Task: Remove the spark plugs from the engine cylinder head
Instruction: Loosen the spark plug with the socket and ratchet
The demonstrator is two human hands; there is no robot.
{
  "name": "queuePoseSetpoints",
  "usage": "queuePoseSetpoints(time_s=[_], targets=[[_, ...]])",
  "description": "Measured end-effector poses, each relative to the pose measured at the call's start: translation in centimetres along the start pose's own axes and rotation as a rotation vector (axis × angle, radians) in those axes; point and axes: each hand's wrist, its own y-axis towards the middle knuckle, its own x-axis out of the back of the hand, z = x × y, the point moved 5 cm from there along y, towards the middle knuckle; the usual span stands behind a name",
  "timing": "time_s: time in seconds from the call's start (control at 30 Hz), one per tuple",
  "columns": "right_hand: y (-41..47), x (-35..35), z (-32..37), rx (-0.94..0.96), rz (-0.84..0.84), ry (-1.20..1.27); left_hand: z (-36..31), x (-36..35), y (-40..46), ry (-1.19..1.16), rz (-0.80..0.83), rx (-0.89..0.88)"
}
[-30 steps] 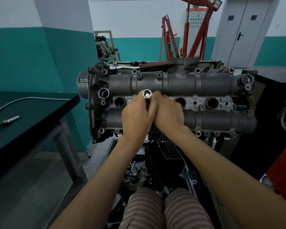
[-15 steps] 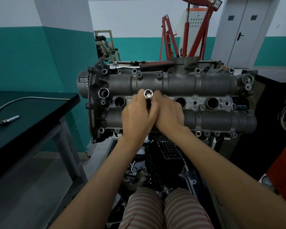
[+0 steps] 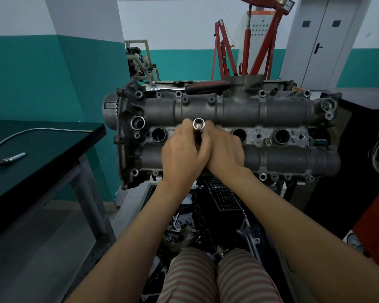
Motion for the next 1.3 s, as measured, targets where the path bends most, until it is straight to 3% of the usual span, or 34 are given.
queuePoseSetpoints(time_s=[1.3], targets=[[-0.28, 0.19, 0.12, 0.025, -0.035, -0.049, 0.2, -0.04, -0.09, -0.06, -0.018, 0.007]])
